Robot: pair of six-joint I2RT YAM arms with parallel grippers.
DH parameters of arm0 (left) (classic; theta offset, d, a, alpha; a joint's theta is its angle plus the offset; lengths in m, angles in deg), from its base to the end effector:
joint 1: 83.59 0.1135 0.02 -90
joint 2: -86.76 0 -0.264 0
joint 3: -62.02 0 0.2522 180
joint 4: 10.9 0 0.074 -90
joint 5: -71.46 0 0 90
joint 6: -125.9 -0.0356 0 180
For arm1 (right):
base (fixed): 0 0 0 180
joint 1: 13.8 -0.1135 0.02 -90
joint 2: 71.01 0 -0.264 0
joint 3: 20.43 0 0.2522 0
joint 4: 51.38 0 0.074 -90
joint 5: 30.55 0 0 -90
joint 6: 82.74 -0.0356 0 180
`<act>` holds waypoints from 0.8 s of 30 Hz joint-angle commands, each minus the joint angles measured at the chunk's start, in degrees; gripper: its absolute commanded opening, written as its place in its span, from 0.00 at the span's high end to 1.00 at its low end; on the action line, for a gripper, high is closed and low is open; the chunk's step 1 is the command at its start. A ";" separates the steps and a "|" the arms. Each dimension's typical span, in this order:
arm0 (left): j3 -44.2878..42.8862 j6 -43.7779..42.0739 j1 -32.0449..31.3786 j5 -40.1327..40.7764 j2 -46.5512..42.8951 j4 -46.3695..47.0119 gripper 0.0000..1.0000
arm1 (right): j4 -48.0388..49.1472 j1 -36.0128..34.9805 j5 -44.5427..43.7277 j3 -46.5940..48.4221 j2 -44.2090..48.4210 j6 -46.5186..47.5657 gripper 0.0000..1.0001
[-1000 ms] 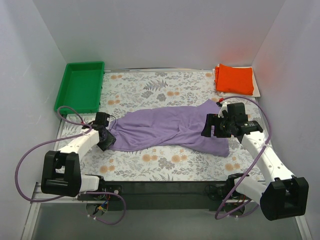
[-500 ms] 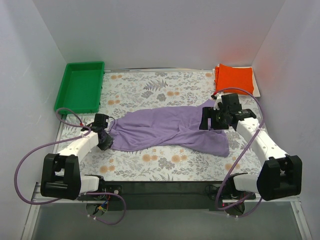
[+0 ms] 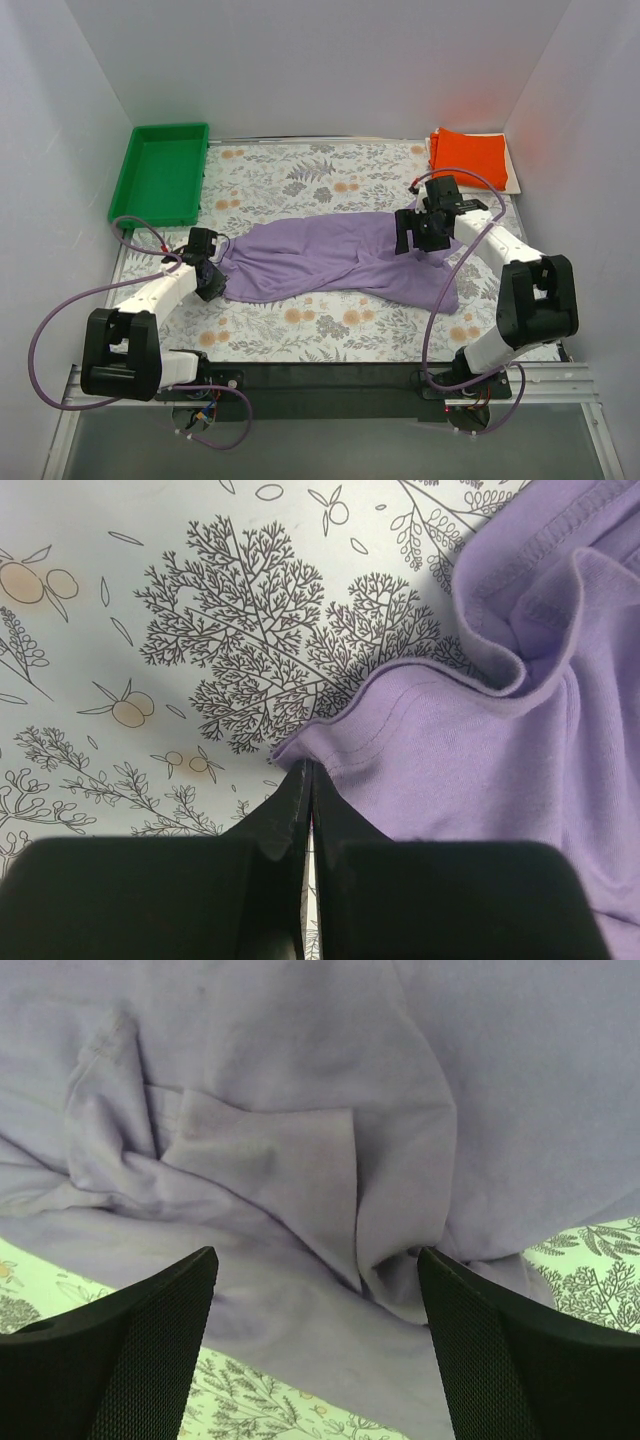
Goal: Fold and stack the t-shirts
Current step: Flatten the tshirt out
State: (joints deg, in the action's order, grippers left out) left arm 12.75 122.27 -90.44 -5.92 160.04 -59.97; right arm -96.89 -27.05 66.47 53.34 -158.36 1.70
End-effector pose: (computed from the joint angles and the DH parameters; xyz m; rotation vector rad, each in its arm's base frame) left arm 0.2055 -0.0169 0.1597 -1.8125 2.1070 -0.0893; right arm 0.2999 0.0751 0.2242 -0.2197 2.6067 0.2764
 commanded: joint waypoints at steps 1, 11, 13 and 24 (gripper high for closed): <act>1.32 -0.32 0.08 -1.55 0.29 -0.03 1.00 | 1.34 -0.28 -2.89 2.92 -2.64 1.43 0.28; 1.67 -0.41 0.08 -1.72 0.99 0.50 1.00 | -0.41 -0.19 -10.54 5.55 -3.44 2.39 0.99; 1.67 -0.50 0.08 -1.64 0.91 0.68 1.00 | -0.94 -0.19 -11.68 7.05 -3.26 2.57 0.99; 1.84 -0.76 0.08 -2.07 0.82 1.03 1.00 | -3.40 9.83 -16.35 17.50 -7.30 -1.91 0.68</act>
State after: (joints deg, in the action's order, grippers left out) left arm 12.92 121.81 -90.44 -6.84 160.14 -58.88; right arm -99.56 -18.00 51.55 65.27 -163.58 1.21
